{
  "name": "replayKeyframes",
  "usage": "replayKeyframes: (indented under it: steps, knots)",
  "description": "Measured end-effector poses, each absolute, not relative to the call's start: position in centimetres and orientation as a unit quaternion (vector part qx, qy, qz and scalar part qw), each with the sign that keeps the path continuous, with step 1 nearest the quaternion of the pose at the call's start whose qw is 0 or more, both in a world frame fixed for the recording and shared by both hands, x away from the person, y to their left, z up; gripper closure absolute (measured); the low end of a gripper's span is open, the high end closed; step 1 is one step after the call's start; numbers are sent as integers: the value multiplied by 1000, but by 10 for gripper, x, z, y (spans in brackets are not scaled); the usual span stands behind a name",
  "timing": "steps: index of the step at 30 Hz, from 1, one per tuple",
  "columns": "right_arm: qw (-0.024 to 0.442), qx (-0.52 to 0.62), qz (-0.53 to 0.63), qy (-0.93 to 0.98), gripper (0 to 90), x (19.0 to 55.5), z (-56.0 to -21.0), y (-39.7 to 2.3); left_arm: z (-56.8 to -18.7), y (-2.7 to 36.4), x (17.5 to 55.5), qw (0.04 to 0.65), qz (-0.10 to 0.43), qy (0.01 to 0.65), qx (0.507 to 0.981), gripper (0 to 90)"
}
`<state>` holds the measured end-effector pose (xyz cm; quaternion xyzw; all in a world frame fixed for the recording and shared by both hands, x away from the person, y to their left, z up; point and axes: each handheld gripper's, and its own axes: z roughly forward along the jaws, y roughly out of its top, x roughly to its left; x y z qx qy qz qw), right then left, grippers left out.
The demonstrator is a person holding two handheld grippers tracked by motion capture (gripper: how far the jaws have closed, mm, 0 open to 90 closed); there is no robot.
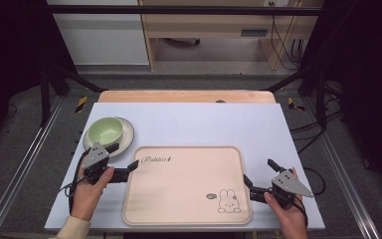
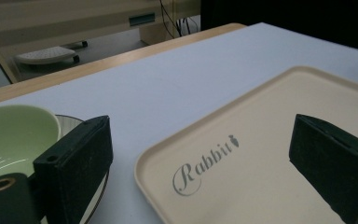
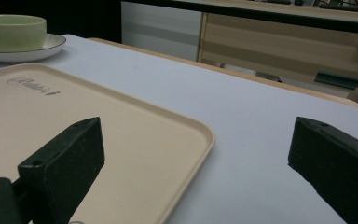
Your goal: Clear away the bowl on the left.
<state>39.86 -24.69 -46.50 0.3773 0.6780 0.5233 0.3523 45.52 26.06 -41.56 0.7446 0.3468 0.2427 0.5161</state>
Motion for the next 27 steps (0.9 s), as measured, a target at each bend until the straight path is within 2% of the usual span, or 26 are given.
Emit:
replayKeyframes:
  steps: [17,22,27]
  knots:
    - [349,379,532,672,35,397,-463,-247,-399,284,488,481,254,392,742,48]
    - [347,382,534,670,36,397,-463,-248,-400,288,493,486,257,413,726,48]
    - [351,378,532,672,40,396,-463,-247,-401,287,499,469,268,408,736,48]
